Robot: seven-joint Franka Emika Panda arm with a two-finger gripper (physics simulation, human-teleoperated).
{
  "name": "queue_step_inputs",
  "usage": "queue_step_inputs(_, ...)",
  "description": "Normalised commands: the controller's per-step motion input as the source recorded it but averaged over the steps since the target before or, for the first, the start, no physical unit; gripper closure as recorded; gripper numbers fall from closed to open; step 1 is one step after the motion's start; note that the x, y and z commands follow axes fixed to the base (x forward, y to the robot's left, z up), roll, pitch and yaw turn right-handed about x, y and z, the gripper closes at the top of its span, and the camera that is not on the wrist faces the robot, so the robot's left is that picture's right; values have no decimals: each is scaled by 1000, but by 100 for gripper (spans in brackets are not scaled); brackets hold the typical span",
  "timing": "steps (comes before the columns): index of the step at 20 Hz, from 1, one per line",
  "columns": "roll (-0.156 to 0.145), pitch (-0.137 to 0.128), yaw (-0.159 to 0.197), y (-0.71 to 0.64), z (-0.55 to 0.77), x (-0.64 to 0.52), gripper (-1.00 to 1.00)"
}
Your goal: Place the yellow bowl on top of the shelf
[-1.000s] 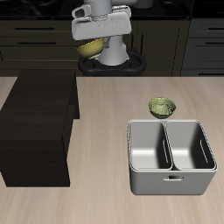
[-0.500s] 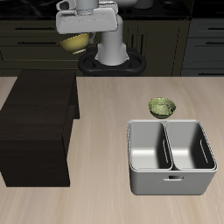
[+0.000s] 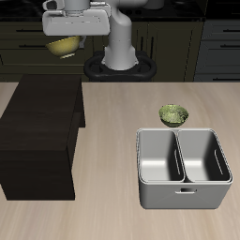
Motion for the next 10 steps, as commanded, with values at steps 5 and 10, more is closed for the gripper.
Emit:
queue_step_inputs(5, -39, 9, -15, -377, 77, 210, 100)
queue_step_inputs(10, -54, 41, -14, -366, -25, 328, 100)
